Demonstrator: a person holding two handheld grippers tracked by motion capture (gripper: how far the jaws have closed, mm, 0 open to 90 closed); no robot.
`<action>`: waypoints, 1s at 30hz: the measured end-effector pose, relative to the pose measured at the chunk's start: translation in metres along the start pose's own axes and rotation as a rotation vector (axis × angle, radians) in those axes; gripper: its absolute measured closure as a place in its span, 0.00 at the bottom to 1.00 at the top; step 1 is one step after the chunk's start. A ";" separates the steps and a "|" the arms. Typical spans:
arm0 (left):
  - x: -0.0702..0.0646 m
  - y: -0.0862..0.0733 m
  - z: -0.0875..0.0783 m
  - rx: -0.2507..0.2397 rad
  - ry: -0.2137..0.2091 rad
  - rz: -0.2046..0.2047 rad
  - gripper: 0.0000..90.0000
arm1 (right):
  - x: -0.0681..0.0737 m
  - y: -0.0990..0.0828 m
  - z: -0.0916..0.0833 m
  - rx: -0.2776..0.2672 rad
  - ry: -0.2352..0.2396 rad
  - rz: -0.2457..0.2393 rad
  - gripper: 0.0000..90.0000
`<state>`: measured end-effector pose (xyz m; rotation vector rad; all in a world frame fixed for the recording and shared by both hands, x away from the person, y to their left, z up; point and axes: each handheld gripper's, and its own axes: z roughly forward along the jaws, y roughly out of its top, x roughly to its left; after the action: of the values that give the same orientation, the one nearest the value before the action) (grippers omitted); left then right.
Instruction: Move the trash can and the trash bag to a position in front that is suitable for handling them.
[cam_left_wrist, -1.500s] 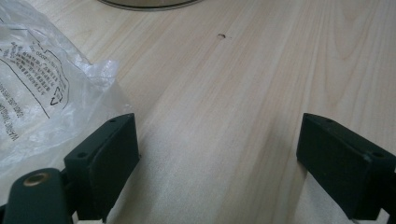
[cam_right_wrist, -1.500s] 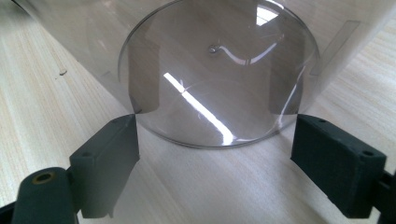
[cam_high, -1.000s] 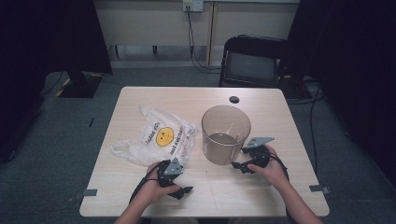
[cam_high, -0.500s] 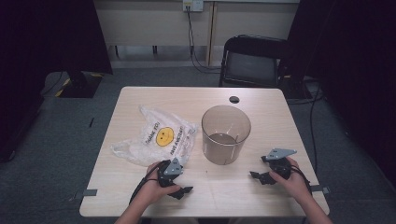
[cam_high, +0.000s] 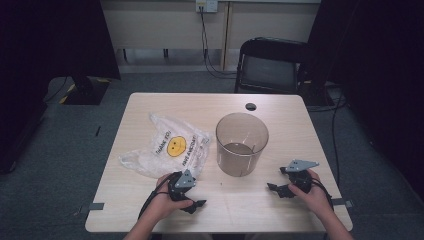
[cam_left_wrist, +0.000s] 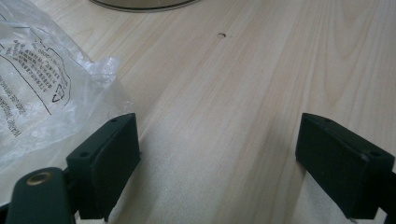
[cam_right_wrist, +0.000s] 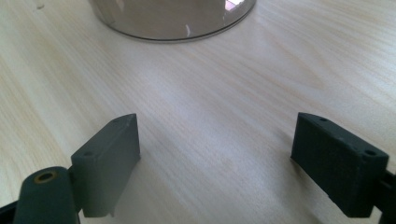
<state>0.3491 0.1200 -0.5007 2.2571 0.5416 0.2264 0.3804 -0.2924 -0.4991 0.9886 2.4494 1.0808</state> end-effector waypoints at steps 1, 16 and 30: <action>0.000 0.000 0.000 0.000 0.000 0.000 0.14 | 0.000 0.001 0.001 0.002 -0.001 0.012 0.16; 0.000 0.000 0.000 0.000 -0.002 -0.001 0.14 | 0.012 0.049 0.029 0.004 0.066 -0.028 0.17; 0.001 0.000 0.000 -0.001 -0.004 -0.003 0.14 | 0.020 0.069 0.044 -0.034 0.099 -0.001 0.17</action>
<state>0.3495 0.1204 -0.5006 2.2555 0.5426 0.2205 0.4206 -0.2216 -0.4782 0.9447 2.5000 1.1942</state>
